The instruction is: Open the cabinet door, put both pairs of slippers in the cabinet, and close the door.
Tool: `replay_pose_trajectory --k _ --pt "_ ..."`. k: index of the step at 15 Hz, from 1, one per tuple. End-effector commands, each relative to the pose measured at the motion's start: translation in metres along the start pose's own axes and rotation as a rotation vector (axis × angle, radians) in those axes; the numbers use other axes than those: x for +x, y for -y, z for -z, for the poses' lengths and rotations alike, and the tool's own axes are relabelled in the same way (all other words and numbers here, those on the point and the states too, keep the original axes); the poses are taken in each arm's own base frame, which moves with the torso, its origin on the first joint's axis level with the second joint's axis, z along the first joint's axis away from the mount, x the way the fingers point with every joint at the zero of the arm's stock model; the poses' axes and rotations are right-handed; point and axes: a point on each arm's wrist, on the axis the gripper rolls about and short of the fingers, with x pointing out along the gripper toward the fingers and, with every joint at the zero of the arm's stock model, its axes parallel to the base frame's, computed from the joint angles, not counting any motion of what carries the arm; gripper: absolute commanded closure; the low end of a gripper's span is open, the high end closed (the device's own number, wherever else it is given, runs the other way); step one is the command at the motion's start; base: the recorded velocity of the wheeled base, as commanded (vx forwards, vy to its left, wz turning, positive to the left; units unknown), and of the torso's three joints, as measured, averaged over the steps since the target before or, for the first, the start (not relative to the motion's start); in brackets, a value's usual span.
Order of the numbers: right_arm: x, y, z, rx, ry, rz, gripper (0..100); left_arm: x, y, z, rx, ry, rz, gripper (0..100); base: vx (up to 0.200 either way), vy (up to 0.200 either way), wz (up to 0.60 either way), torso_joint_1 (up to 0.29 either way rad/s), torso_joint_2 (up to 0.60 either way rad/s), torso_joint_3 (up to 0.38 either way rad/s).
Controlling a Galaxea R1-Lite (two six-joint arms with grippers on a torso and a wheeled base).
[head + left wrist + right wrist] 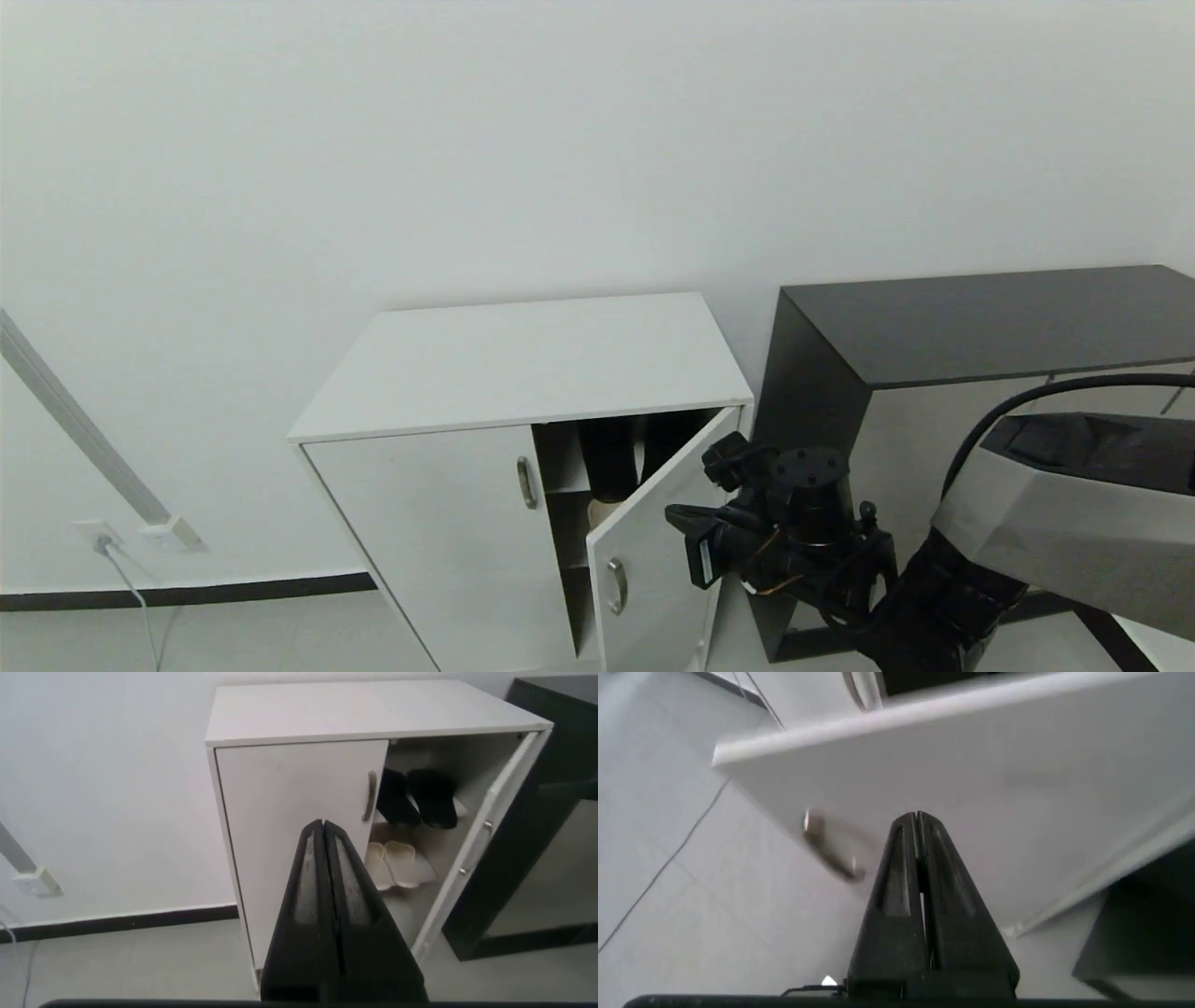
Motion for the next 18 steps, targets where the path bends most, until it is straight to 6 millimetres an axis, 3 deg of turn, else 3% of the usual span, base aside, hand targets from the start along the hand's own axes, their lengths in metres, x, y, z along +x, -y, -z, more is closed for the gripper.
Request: replay_pose_trajectory --k 1,18 --pt "0.005 0.001 0.000 0.000 0.004 0.001 100 0.000 0.000 0.000 0.000 0.000 0.001 100 0.000 0.000 0.00 0.000 0.00 0.000" --pt "0.032 0.010 -0.005 0.002 0.046 0.014 100 0.000 0.000 0.000 0.000 0.002 0.000 100 0.000 0.000 0.00 0.000 0.00 0.000"
